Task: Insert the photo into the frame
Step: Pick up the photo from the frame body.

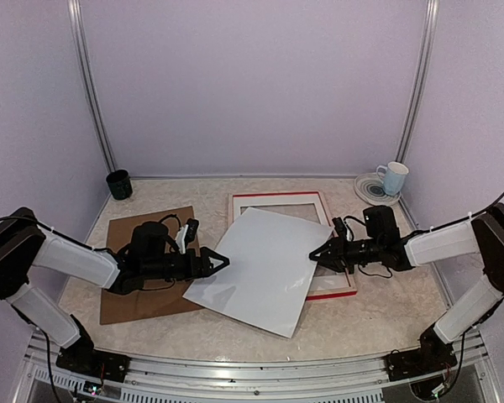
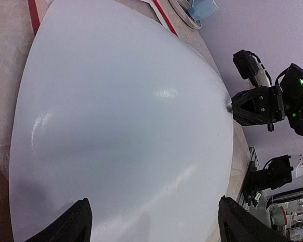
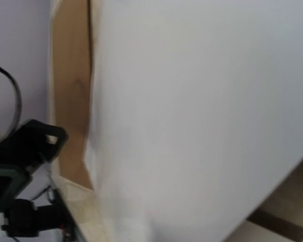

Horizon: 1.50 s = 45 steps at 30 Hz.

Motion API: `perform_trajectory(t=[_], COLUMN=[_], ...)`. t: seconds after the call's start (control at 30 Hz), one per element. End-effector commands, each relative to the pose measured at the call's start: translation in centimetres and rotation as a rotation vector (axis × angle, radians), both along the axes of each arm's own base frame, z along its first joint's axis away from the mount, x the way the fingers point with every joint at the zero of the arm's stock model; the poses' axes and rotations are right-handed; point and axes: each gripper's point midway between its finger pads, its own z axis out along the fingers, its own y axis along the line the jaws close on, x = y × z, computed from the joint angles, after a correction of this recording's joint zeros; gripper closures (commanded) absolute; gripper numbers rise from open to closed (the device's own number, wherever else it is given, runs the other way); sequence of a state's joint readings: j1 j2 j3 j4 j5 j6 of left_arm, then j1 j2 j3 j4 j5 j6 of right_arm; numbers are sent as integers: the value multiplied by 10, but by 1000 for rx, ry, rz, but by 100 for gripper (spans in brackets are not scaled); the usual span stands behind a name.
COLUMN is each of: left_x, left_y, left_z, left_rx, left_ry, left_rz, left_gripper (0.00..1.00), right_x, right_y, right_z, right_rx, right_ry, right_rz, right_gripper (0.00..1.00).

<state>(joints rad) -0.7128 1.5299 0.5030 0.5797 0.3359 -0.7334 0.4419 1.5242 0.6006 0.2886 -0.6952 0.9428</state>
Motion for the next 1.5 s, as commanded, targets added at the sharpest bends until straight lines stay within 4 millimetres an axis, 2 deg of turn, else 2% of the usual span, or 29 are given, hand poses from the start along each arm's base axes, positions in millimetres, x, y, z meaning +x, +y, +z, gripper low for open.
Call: perform_trajectory(t=[0.0, 0.17, 0.57, 1.03, 1.13, 1.33, 1.47], left_x=[-4, -7, -17, -18, -18, -18, -17], left_y=[1, 0, -4, -5, -4, -4, -3], left_z=[-6, -14, -40, -42, -40, -30, -16], left_rx=[-6, 1, -20, -20, -21, -36, -48], left_ry=[4, 17, 90, 92, 88, 75, 52], left_rz=[-7, -14, -40, -42, -41, -38, -35], left_gripper=[15, 15, 15, 15, 15, 15, 15], right_x=[7, 7, 6, 11, 10, 5, 1], right_y=[6, 7, 27, 42, 40, 37, 39], right_z=[24, 29, 16, 2, 1, 9, 16], right_rx=[171, 257, 311, 272, 264, 267, 269], right_ry=[-50, -57, -22, 9, 16, 9, 12], right_rz=[-36, -67, -76, -108, -119, -121, -95], right_gripper=[77, 74, 73, 75, 78, 99, 100])
